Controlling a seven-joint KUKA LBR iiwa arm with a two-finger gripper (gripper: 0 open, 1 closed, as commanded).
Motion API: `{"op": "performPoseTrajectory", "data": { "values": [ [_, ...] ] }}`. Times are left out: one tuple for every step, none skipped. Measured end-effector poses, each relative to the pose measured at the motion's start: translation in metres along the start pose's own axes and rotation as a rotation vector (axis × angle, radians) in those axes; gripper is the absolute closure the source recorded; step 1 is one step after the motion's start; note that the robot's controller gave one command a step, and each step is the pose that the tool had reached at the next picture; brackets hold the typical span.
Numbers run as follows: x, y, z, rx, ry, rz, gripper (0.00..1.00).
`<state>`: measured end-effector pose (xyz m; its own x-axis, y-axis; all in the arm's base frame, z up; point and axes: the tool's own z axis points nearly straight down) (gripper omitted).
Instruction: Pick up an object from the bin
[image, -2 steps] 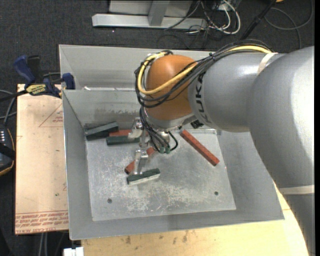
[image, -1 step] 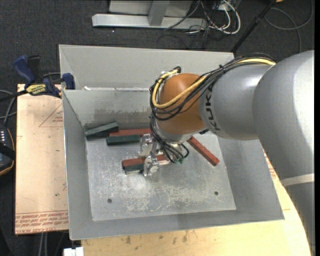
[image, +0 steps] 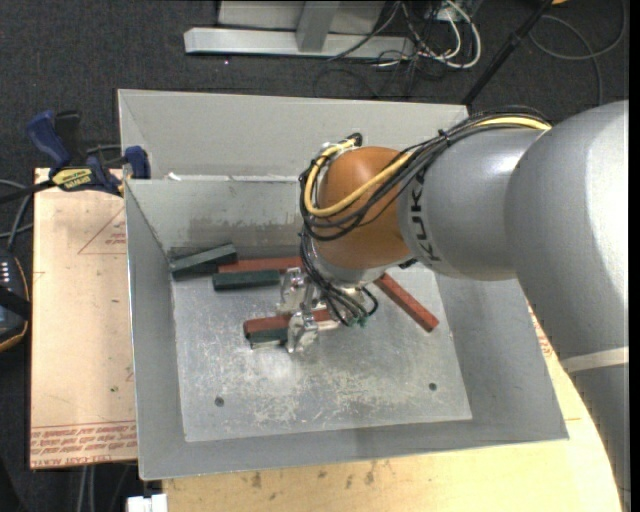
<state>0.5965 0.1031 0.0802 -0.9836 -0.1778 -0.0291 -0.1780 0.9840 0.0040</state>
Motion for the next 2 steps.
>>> {"op": "performPoseTrajectory", "data": {
  "values": [
    [-0.0152,-0.006,-0.1576,0.004,0.019,0.035,1.0],
    [-0.0144,-0.006,-0.1558,0.004,0.023,0.036,1.0]
  ]
}}
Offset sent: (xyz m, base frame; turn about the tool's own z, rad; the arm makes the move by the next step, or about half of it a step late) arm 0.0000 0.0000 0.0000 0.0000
